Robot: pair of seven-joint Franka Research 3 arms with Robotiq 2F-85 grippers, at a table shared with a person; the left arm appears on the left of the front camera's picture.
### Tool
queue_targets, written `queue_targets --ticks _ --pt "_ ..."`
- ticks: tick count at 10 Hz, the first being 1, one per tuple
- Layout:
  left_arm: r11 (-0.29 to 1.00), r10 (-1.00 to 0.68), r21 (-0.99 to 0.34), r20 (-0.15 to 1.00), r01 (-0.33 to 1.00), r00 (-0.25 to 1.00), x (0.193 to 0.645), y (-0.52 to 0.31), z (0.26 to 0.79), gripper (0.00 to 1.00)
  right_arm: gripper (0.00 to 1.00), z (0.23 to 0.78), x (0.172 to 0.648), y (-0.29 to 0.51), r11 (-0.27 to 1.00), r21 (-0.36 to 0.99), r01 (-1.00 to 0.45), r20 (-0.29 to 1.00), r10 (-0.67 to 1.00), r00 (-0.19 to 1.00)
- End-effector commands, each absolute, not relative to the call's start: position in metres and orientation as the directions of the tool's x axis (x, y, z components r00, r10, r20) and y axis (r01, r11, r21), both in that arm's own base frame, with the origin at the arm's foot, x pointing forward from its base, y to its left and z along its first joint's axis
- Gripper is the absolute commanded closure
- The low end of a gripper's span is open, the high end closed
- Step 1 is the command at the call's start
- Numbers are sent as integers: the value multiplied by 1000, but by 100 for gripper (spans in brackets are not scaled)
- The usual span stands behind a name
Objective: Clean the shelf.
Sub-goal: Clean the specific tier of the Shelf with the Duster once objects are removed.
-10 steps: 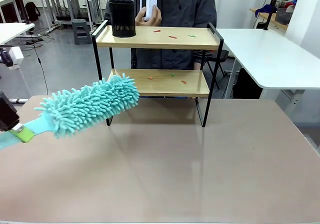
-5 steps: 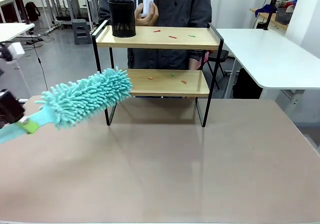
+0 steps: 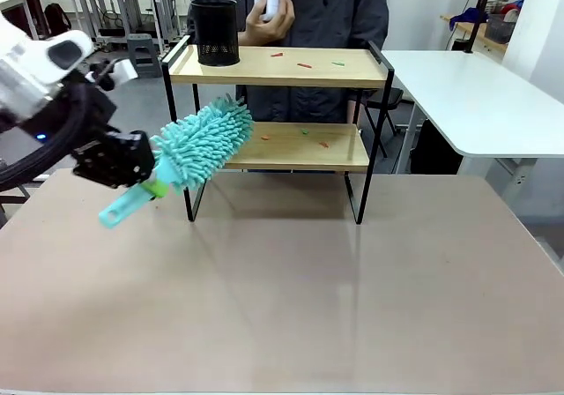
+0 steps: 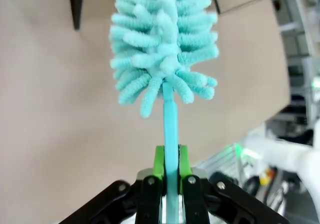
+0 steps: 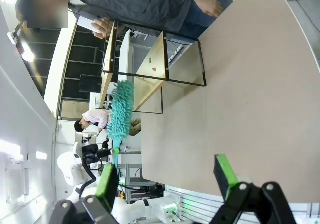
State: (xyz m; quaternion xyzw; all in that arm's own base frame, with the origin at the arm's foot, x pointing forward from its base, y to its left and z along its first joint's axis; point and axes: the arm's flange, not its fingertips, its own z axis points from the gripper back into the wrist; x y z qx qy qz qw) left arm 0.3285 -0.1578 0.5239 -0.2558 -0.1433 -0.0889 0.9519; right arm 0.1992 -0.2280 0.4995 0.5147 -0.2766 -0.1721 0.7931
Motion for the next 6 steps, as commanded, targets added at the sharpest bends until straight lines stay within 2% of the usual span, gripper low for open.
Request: queue_targets --ticks 1,6 --pt "870 -7 -460 347 177 938 349 -175 526 88 0 501 201 -228 411 910 -44 289 -555 780" --pt "904 54 -419 314 87 948 418 -213 514 88 0 501 201 -228 411 910 -44 289 -555 780"
